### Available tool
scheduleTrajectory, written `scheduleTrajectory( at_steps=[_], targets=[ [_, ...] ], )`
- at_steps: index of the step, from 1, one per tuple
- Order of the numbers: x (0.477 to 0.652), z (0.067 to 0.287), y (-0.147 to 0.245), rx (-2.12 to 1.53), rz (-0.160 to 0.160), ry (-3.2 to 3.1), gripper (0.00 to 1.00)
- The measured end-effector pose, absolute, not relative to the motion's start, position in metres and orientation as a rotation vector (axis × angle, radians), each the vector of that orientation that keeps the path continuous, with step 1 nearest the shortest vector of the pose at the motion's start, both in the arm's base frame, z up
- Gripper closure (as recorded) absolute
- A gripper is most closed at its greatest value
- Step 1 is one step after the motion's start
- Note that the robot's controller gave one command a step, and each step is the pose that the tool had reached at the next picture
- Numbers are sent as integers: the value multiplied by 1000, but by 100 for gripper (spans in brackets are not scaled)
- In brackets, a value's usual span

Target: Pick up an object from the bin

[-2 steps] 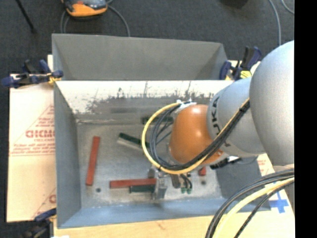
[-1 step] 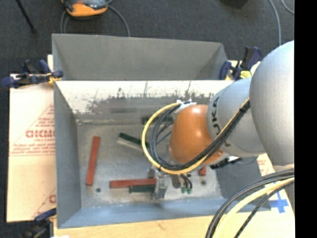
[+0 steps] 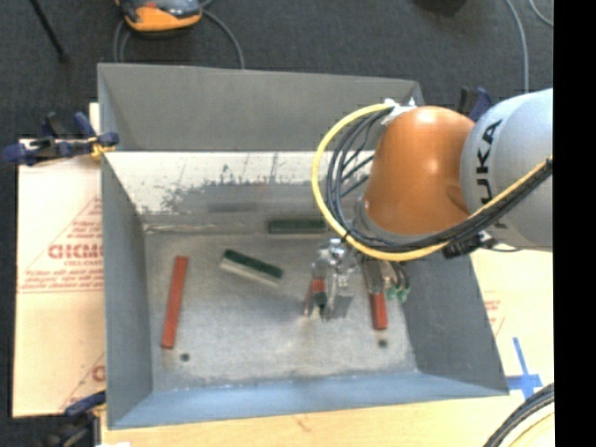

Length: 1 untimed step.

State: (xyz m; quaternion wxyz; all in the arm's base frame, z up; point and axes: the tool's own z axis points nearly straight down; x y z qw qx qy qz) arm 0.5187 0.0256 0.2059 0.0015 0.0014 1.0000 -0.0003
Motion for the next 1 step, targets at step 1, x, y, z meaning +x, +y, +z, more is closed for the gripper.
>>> scheduleTrajectory(
  at_steps=[1],
  targets=[
    [519, 206, 26, 5, -1, 3139, 100]
  ],
)
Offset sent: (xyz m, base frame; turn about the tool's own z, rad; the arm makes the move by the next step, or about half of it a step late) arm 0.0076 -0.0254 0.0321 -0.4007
